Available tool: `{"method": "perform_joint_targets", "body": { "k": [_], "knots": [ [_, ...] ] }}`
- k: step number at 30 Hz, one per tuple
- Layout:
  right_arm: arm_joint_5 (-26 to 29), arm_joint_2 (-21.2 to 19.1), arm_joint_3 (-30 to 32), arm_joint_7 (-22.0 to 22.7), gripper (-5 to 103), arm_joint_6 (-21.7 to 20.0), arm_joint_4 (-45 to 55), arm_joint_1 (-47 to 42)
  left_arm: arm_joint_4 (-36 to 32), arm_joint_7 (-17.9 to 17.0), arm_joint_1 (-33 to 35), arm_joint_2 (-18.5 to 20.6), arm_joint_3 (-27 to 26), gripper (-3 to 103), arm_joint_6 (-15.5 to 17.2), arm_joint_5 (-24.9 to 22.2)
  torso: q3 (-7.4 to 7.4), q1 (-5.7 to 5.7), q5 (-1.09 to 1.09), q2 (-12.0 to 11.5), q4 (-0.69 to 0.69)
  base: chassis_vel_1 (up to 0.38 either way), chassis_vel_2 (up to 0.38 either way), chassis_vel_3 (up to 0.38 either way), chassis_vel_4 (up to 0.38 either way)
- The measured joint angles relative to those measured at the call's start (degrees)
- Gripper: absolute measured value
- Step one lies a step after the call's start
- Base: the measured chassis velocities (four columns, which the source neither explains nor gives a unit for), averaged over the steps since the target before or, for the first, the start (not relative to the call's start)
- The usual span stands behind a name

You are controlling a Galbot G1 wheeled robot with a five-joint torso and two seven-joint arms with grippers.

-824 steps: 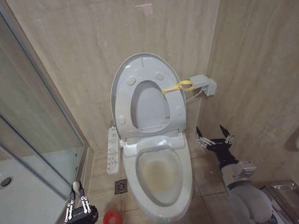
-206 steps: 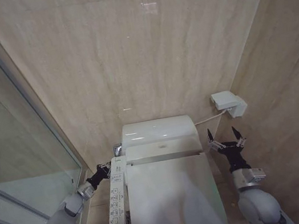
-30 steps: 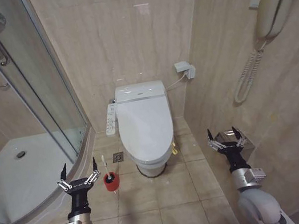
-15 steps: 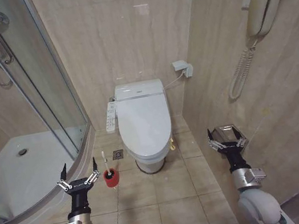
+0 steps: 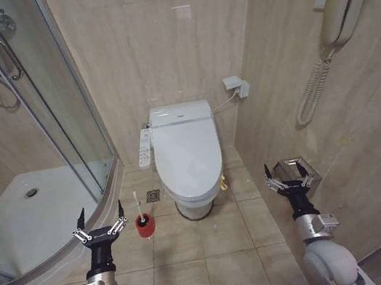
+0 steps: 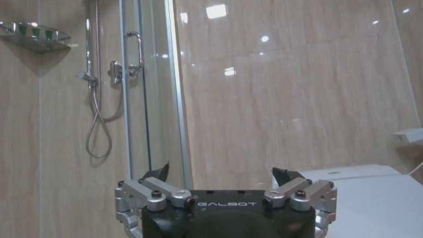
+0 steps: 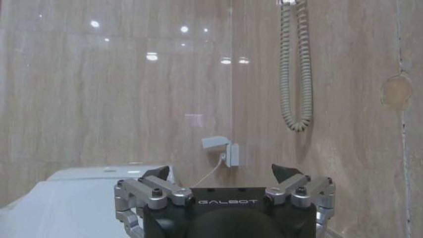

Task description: Open the toilet lid, clean the toilet bowl with a toilet brush, close the toilet lid, and flush.

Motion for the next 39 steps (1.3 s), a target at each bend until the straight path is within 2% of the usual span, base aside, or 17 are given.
{"method": "perform_joint_targets", "body": {
  "k": [39],
  "knots": [
    [0.00, 0.00, 0.00, 0.00, 100, 0.00, 0.00, 0.01, 0.00, 0.00, 0.00, 0.00, 0.00, 100, 0.00, 0.00, 0.00, 0.00, 0.00, 0.00, 0.00, 0.018, -0.013, -0.019, 0.013]
  ]
}}
